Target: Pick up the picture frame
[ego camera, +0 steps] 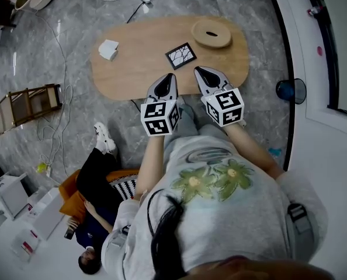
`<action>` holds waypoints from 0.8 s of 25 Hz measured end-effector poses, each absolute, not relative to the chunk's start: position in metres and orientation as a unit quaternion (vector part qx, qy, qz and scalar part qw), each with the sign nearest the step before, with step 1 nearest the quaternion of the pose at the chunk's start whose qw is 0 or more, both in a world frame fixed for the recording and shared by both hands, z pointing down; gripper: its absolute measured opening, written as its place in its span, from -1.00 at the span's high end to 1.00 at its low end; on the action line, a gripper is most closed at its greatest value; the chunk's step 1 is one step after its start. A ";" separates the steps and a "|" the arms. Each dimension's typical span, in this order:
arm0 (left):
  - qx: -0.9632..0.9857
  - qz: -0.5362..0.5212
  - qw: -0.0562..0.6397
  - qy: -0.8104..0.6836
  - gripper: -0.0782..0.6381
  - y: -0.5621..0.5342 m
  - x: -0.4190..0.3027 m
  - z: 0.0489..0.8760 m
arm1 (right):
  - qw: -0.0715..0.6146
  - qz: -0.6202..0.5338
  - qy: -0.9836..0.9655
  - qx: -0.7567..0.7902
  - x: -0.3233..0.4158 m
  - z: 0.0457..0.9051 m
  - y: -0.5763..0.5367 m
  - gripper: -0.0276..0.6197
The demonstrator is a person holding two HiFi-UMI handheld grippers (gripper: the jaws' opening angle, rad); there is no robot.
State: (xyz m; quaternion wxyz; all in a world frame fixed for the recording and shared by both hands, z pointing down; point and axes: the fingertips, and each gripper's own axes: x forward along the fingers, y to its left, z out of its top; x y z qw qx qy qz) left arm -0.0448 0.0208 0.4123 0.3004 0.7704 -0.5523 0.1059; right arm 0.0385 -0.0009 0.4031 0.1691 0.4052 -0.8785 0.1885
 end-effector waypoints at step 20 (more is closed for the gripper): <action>0.770 0.136 0.330 -0.529 0.46 -0.052 -0.074 0.448 | 0.198 0.218 -0.854 0.429 0.022 0.440 -0.074 0.70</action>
